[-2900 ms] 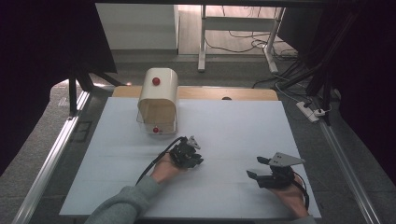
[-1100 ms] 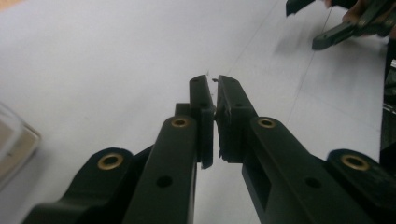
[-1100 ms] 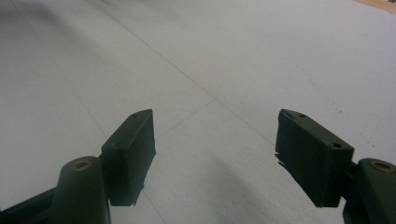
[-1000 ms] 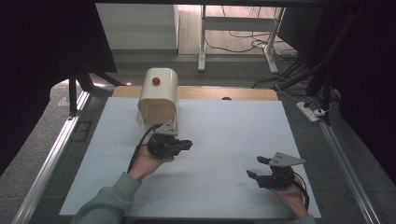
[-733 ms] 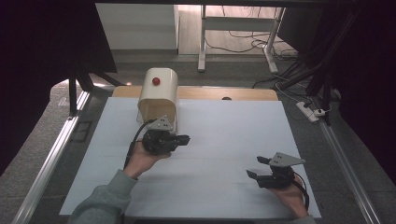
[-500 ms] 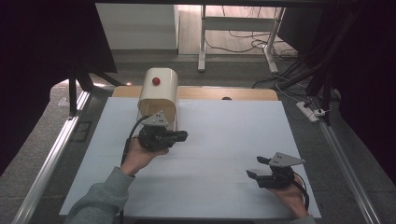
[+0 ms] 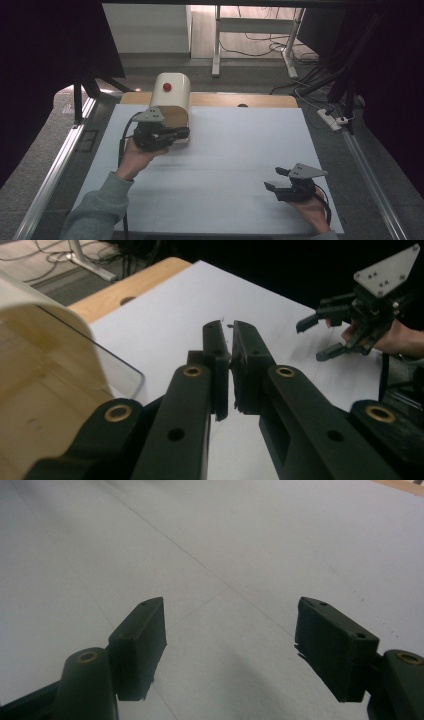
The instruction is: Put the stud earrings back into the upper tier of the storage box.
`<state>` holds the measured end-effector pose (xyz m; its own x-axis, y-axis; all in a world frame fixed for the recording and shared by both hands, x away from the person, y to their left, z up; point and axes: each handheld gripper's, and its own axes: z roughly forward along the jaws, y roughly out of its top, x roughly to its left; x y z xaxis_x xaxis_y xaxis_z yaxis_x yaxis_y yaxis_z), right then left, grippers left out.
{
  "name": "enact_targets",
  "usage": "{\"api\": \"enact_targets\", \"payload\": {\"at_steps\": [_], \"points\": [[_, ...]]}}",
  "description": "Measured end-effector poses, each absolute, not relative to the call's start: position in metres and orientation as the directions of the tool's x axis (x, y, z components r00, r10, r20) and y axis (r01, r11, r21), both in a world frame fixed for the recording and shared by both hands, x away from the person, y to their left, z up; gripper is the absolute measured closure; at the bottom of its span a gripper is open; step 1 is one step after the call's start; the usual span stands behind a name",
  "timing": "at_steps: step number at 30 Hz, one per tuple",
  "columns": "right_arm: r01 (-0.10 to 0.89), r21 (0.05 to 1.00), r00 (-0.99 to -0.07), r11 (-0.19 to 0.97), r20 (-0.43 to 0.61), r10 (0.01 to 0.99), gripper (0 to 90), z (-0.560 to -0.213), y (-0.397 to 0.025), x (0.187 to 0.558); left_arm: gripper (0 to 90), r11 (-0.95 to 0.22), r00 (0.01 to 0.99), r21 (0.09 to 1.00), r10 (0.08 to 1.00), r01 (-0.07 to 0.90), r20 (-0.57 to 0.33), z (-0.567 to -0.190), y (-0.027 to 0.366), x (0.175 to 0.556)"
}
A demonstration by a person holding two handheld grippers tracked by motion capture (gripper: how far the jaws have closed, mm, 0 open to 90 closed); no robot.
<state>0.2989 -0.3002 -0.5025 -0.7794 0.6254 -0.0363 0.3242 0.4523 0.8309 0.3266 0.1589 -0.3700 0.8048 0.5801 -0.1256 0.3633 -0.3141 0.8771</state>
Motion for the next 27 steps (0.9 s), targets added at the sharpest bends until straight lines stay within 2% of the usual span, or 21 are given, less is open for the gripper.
{"api": "enact_targets", "payload": {"at_steps": [8,17,27], "points": [[0.326,0.831,-0.778,0.450,-0.035,0.628,27.8,-0.503,-0.300,0.299,84.8,-0.310,0.772,0.876,0.626,0.370,-0.104,-0.360,0.173,0.333],[0.326,0.826,-0.776,0.459,-0.044,0.629,28.0,-0.502,-0.300,0.299,84.7,-0.283,0.700,0.861,0.705,0.422,-0.111,-0.365,0.198,0.348],[0.318,0.830,-0.777,0.457,-0.048,0.628,28.3,-0.502,-0.300,0.298,84.0,-0.332,0.668,0.823,0.740,0.462,-0.077,-0.381,0.194,0.360]]}}
